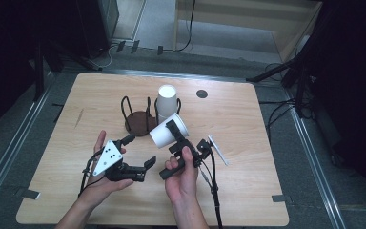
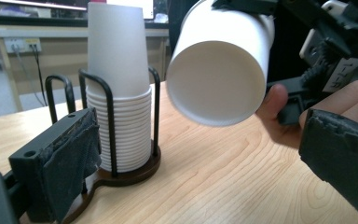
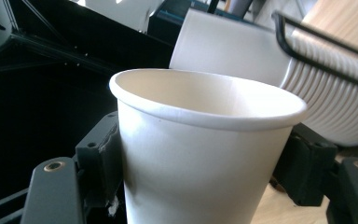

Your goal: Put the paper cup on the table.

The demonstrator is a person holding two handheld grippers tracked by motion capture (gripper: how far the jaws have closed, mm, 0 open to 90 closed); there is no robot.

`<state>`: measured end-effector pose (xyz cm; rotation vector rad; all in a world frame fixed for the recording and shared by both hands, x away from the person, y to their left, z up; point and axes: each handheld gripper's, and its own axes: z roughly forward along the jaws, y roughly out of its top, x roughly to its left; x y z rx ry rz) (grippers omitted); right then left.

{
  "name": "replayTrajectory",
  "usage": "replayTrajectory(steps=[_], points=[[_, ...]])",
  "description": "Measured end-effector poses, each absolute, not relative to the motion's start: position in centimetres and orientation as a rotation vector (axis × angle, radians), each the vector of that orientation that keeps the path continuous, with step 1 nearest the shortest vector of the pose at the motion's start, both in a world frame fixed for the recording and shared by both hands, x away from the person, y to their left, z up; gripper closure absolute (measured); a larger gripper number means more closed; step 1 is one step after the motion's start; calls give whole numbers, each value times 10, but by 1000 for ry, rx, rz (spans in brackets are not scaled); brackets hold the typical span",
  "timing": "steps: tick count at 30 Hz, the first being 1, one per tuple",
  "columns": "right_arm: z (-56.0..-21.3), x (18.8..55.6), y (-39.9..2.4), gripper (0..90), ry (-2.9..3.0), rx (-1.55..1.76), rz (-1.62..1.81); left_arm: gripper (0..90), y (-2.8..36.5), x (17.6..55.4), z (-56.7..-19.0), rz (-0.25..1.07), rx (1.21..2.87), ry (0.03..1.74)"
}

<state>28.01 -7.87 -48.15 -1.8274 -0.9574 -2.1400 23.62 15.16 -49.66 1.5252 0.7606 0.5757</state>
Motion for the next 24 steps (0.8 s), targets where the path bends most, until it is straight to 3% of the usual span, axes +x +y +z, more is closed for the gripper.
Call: replayTrajectory(steps=[24], points=[[-470, 279, -89, 267, -1427, -1912, -2404, 0, 182, 249, -500, 638, 1566, 967]])
